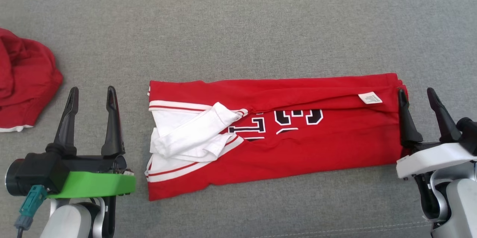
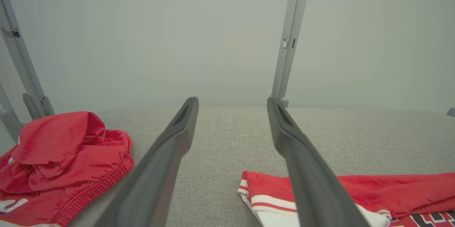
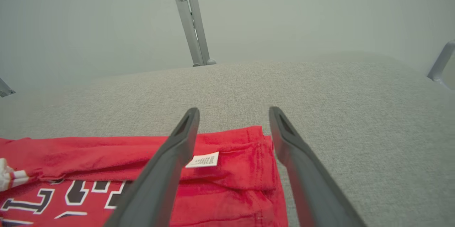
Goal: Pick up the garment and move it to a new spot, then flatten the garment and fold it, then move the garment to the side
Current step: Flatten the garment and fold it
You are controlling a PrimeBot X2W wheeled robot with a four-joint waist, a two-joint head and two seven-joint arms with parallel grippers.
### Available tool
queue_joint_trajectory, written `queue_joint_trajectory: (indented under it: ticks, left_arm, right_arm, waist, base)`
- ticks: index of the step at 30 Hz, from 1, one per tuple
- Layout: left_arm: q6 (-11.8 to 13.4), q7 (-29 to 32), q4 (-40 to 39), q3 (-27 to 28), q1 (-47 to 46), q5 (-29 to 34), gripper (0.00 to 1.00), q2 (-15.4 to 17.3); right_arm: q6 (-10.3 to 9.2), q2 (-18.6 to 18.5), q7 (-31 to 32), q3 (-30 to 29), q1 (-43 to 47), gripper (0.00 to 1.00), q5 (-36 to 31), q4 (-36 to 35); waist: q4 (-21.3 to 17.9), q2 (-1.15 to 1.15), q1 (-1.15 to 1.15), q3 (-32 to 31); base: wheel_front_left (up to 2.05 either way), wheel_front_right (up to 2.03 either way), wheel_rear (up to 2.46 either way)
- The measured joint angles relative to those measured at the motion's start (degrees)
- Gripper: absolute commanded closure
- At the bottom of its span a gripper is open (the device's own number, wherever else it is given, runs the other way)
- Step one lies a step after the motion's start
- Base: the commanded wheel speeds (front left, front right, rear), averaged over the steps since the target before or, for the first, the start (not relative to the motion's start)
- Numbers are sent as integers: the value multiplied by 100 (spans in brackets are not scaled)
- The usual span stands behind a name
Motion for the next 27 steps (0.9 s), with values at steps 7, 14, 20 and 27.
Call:
queue_joint_trajectory:
  ticks: [7, 14, 20, 27]
  left_arm:
    - [-220, 0, 136, 14, -193, 133, 0, -147]
    - [-367, 0, 224, 63, -354, 282, 0, -313]
    - [-502, 0, 324, 105, -413, 382, 0, -435]
    - [-565, -1, 396, 203, -404, 482, 0, -485]
  right_arm:
    - [-1, -208, -1, -154, -281, 0, 154, 869]
    - [-1, -325, -91, 31, -727, 0, 347, 1840]
    - [0, -314, -226, 223, -847, 15, 605, 2482]
    - [-1, -209, -400, 590, -870, 100, 954, 2647]
  waist:
    - [103, 0, 0, 199]
    - [267, 0, 0, 424]
    - [384, 0, 0, 519]
    - [318, 0, 0, 488]
  base:
    - [0, 0, 0]
    - [0, 0, 0]
    - [0, 0, 0]
    - [0, 0, 0]
